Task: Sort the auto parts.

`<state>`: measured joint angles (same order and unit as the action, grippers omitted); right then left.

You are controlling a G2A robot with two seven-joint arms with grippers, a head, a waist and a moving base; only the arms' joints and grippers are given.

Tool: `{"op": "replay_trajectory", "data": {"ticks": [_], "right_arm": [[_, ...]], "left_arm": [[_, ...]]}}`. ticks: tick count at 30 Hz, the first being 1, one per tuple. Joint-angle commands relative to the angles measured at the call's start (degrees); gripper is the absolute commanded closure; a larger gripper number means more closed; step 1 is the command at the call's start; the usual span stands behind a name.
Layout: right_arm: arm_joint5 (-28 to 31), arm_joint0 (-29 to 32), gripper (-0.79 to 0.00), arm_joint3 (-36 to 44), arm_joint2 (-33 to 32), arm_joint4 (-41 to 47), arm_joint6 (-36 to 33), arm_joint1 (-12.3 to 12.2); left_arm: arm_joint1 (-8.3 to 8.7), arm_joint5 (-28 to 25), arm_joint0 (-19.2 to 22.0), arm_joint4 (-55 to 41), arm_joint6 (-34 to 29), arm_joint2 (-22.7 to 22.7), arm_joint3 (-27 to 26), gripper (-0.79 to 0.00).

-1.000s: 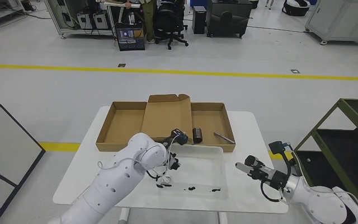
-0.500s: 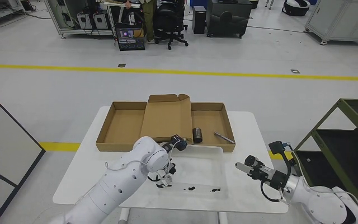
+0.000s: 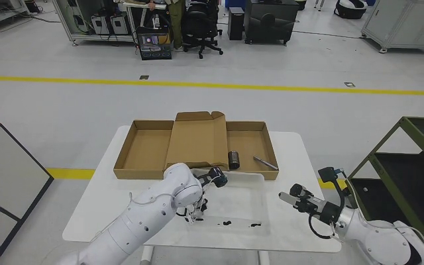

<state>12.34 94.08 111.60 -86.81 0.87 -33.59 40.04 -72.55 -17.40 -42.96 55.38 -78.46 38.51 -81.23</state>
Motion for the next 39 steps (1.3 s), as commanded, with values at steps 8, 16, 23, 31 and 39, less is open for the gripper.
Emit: {"op": "replay_trajectory", "data": {"ticks": [8, 16, 23, 31, 39], "right_arm": [[0.0, 0.0, -0.785, 0.0, 0.0, 0.0, 0.0, 0.0], [0.0, 0.0, -0.785, 0.0, 0.0, 0.0, 0.0, 0.0], [0.0, 0.0, -0.785, 0.0, 0.0, 0.0, 0.0, 0.0], [0.0, 0.0, -0.785, 0.0, 0.0, 0.0, 0.0, 0.0], [0.0, 0.0, -0.785, 0.0, 0.0, 0.0, 0.0, 0.0]], "left_arm": [[-0.61, -4.4, 1.4, -1.6, -4.0, -2.8, 1.5, -0.342], [-0.65, -4.2, 2.0, 0.5, -2.5, -3.4, 1.8, -0.336], [-1.29, -5.7, 4.6, 3.2, -2.8, -8.9, 3.6, -0.382], [-1.7, -5.5, 10.7, -2.5, -2.9, -17.1, 6.2, -0.369], [-2.03, -4.5, 14.9, -7.2, -3.9, -22.7, 8.5, -0.36]]}}
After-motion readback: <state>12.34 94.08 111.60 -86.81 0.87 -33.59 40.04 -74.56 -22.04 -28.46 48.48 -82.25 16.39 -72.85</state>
